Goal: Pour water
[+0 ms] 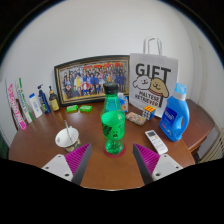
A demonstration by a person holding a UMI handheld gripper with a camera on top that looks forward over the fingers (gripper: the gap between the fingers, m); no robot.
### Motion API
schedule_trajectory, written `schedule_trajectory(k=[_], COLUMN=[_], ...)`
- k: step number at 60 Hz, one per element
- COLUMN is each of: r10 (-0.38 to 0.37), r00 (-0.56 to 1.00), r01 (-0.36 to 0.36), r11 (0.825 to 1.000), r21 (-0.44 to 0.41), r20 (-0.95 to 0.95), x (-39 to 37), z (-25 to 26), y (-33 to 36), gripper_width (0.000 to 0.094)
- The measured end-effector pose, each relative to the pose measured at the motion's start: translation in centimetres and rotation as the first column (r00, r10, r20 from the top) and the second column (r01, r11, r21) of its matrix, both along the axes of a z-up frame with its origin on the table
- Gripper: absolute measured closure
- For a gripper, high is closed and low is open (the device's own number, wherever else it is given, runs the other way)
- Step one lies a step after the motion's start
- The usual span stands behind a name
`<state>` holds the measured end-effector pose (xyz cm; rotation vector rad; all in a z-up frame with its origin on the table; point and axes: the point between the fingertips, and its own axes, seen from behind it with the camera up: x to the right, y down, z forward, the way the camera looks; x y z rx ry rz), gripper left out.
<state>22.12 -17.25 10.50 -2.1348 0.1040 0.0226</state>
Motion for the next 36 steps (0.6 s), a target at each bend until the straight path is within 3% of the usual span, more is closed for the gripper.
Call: schedule_trajectory(k=[14, 36], r10=[-0.061, -0.105], r00=[0.996, 0.984], r01=[0.065, 0.112], r11=[0.995, 0.993], r21=[-0.074, -0.044], r20=[0.064, 0.141], x=[-2.8, -4.8], z=[6.2, 11.4], y=[-8.8, -13.9], gripper_width=[0.0082, 0.0081])
